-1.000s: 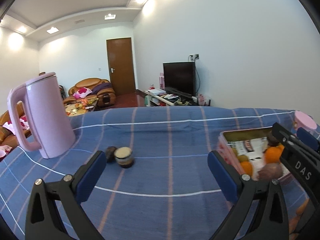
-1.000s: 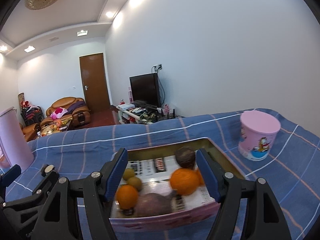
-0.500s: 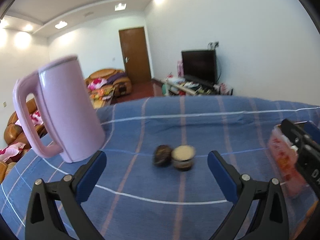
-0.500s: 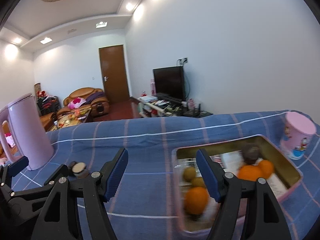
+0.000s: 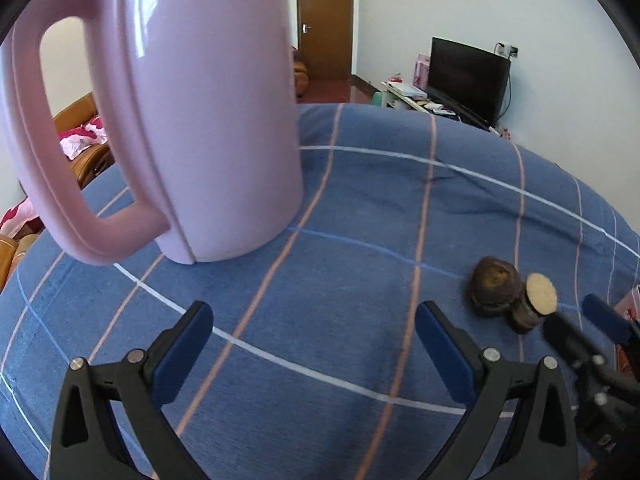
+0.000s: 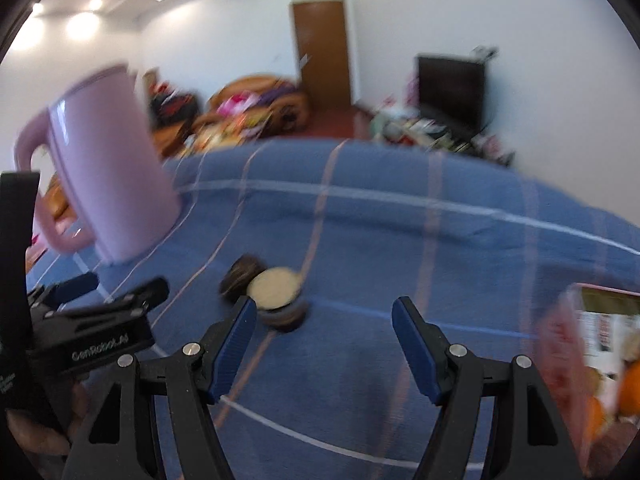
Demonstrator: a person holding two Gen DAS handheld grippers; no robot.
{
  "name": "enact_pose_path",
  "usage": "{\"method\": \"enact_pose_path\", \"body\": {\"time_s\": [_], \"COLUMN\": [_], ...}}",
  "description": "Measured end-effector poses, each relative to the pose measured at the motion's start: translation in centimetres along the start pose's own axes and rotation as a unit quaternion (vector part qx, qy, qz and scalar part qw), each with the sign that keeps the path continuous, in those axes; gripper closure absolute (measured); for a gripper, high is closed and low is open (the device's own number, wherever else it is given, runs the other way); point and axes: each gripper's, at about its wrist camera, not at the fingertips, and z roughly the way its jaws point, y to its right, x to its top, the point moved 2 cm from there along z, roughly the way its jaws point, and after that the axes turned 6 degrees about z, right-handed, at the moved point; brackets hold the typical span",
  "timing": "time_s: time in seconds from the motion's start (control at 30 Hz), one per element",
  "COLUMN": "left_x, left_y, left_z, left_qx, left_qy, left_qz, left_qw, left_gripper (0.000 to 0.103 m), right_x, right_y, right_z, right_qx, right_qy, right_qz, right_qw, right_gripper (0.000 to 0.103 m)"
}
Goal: Organize fruits
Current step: 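Move both open tools toward the last two items on the cloth, then grasp the beige-topped cylinder with the right tool while the left tool grasps the small dark brown fruit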
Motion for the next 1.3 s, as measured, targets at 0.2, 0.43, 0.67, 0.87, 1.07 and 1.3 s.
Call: {"method": "enact_pose_path", "body": {"time_s": [0.2,0.43,0.67,0.87,1.07,1.3], "left_x": [-0.2,0.2,0.6,0.8,2.5,3.0], "left_y": [1.2,1.7,1.4,4.4,8.0,9.6], "left_z": [-0.7,-0.7,-1.2,-1.8,-0.6,1.8], "left_qx": [0.012,0.007,-0.043,-0.122,-0.149,-0.154], "left_qy": [0.019,0.021,0.037,0.037,0.016,-0.021], "left_qz": [0.031,0.039,0.036,0.052,0.052,0.045], "left_qw": [0.9992,0.999,0.9977,0.9904,0.9873,0.9868], "left_gripper": [0.0,0.0,0.0,0.014,0.027,0.046], "right_x": [0.5,0.9,-0.3,-0.7,-0.8,-0.6], "right_y": [-1.5,-1.2,1.3,3.1,4.3,4.4], "right_z": [3.2,3.4,-2.7,-6.5,-7.0,-6.4], "right_qx": [-0.01,-0.006,-0.037,-0.085,-0.086,-0.071], "right_qy": [-0.048,-0.051,0.06,0.133,0.14,0.127], "right_qz": [-0.023,-0.02,0.034,0.058,0.08,0.081], "right_qw": [0.999,0.998,0.997,0.986,0.983,0.986], "right_gripper": [0.05,0.066,0.066,0.066,0.066,0.066]}}
